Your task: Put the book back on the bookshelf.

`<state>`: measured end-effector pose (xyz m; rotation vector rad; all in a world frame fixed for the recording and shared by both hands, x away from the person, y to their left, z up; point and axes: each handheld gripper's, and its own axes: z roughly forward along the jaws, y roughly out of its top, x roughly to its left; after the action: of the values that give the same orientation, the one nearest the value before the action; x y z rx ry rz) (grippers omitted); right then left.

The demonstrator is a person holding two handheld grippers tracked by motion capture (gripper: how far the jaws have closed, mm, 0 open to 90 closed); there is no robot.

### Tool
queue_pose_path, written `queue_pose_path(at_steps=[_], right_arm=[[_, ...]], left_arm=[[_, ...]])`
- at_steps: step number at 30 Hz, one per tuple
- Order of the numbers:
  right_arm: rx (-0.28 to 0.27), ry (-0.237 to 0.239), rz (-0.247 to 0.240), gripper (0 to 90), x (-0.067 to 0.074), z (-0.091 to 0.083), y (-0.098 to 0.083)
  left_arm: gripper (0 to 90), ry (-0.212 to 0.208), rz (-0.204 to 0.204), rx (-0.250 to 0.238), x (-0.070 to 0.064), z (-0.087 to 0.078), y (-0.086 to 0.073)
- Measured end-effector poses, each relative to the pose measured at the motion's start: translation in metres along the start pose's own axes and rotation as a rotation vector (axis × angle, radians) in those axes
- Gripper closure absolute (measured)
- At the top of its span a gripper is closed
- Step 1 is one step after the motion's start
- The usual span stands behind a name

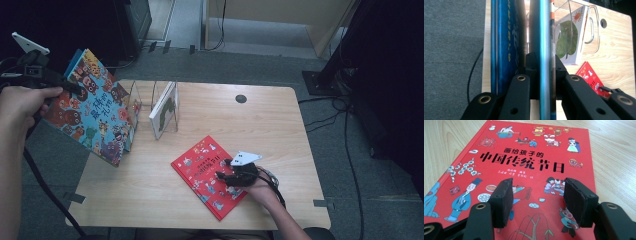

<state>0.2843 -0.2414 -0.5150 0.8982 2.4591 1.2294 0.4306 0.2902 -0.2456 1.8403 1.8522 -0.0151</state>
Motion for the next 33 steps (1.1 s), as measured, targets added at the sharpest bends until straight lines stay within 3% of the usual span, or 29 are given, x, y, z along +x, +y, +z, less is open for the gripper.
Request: queue_pose_path(at_steps=[5, 11, 15, 22, 28, 29, 31, 33], right_arm=[[-0.014, -0.007, -0.001, 41.2, 0.001, -0.001, -0.003], [-0.022, -0.012, 0.001, 41.3, 0.002, -0.002, -0.005], [-0.02, -0.016, -0.002, 41.4, 0.003, -0.003, -0.006], [-0.019, -0.013, -0.007, 41.6, 0.002, -0.003, -0.005], [-0.02, -0.01, -0.005, 41.7, 0.002, -0.003, -0.006], [-0.02, -0.01, -0.005, 41.7, 0.002, -0.003, -0.006], [-0.019, -0.013, -0.006, 41.5, 0.002, -0.003, -0.006], [-0.019, -0.012, -0.006, 41.5, 0.002, -0.003, -0.006]], left_arm=[[81.6, 0.0, 0.004, 0.011, 0.0, 0.004, 0.003], [81.6, -0.012, -0.033, -0.01, 0.007, -0.007, 0.003], [81.6, -0.003, -0.03, -0.031, 0.005, -0.009, 0.005], [81.4, 0.005, -0.014, -0.046, 0.0, 0.014, 0.009], [79.9, -0.011, -0.005, -0.063, -0.001, 0.02, 0.008], [79.7, -0.007, -0.004, -0.064, -0.001, 0.021, 0.007], [80.4, 0.039, 0.019, -0.043, -0.004, 0.026, 0.006], [80.0, 0.031, 0.034, -0.025, -0.005, 0.03, 0.004]])
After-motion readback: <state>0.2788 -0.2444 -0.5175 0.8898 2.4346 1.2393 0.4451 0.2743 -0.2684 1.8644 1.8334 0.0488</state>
